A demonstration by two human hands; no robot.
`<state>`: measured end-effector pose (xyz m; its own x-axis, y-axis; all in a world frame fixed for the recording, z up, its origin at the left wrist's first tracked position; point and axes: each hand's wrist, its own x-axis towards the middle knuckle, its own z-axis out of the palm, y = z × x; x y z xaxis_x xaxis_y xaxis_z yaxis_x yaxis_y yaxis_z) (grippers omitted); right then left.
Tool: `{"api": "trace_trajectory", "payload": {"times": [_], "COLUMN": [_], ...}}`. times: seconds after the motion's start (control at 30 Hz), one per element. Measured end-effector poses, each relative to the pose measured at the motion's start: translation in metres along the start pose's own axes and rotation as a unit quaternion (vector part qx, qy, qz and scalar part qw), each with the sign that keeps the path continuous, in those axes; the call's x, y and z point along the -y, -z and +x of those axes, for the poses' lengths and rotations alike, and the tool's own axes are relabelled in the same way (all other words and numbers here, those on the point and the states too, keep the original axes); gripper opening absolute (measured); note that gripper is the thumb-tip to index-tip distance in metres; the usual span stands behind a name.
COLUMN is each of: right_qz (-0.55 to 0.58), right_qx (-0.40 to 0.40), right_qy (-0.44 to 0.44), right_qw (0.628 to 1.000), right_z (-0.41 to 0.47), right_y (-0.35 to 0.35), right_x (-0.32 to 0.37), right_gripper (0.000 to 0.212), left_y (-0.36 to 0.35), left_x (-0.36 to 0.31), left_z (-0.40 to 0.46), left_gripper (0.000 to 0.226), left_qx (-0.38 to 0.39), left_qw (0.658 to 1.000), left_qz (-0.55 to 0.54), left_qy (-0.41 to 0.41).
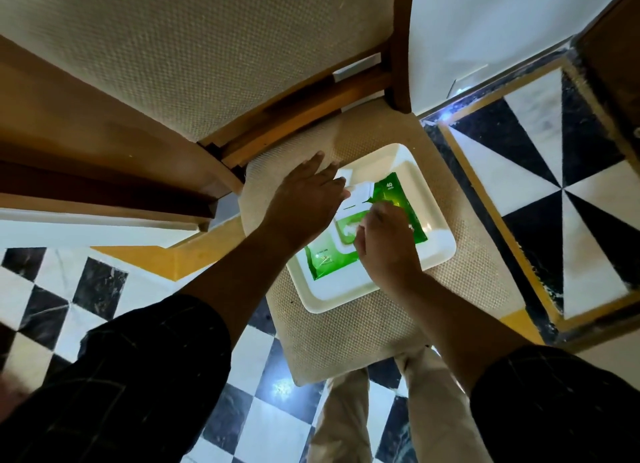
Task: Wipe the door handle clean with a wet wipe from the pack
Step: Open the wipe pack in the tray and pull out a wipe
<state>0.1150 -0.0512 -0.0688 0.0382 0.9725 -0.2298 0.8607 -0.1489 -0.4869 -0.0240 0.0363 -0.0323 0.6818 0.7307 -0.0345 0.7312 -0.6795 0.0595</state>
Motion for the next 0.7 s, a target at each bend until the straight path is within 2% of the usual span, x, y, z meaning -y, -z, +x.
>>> {"api": "trace_trajectory", "payload": {"times": [0.13,0.27,0.4,0.57,0.7], "right_qz": [0.183,0.259,0.405,0.531,0.513], "right_qx": [-0.048,-0.064,-0.044,-0.074,-0.135], "right_qy": [-0.061,-0.111,-0.208,-0.256,-0.251], "right_qw": [0.98,0.957,0.889,0.804,0.81], "right_z": [-0.005,-0.022,-0.033,-0.042,-0.043], "right_y": [0.018,0.03,0.034,0.042,0.056], "right_x": [-0.012,-0.028,-0.033,-0.021,-0.021], "right_gripper": [0.01,0.009,0.011,0.018,0.025], "left_y": [0.003,0.004,0.003,0.001,0.005], "left_x": [-0.004,-0.005,-0.01,-0.01,-0.007], "left_z": [-0.001,-0.005,-0.011,-0.014,-0.014], "left_gripper": [0.031,0.027,0.02,0.022,0.021], "left_qx": [0.01,0.012,-0.01,-0.041,-0.019], "left_qw": [1.0,1.0,1.0,0.998,0.999], "left_qz": [0.004,0.004,0.022,0.034,0.026], "left_qy": [0.003,0.008,-0.012,-0.031,-0.025]}}
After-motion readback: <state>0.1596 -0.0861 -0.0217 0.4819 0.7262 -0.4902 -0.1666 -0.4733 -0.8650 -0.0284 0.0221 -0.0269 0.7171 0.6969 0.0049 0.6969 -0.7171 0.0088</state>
